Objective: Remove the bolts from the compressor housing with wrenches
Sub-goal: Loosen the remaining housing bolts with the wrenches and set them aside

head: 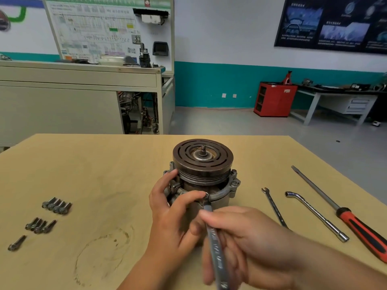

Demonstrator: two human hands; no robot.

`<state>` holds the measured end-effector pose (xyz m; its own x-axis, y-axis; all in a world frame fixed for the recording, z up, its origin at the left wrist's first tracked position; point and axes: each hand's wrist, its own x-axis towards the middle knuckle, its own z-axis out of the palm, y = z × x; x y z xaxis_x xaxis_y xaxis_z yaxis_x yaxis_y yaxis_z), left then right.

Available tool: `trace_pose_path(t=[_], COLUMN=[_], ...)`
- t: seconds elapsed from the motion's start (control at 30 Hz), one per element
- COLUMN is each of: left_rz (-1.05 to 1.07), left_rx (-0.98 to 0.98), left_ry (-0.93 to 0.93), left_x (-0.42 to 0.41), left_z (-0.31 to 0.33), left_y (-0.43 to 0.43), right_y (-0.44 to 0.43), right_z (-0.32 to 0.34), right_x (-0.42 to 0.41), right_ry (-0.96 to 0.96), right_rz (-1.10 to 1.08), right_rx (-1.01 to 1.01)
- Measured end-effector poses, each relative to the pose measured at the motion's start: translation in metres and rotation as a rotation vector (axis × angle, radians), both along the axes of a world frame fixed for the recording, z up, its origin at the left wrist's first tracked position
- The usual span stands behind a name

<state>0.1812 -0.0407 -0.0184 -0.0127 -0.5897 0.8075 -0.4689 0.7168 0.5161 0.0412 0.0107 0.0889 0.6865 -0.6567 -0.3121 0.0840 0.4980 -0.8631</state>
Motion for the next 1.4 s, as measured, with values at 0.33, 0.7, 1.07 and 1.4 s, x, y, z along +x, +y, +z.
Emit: trace_pose_path(t=[0.33,0.7,1.07,1.4], left_rz=[-0.004,-0.106,0.015,-0.004], left_rx=[0.005,0.466,0.358,0.298], left_ry=[0.045,0.167,0.259,0.183], left_x=[0.005,0.017,-0.024,-0.005], left_z=[0.003,-0.004,-0.007,-0.012], left_y=[-0.002,-0.017,-0.007,-0.006], right_y=[-0.071,-0.070,0.013,0.007], right_z=[0.066,0.061,0.024,0.011], right_x=[-0.052,-0.094,-0.037,-0.012], right_ry=[1.271,0.940,0.035,-0.044], right_rz=[0.514,0.497,-0.117,-0.281], right_rx=[-0.719,-0.530,0.040,0.027])
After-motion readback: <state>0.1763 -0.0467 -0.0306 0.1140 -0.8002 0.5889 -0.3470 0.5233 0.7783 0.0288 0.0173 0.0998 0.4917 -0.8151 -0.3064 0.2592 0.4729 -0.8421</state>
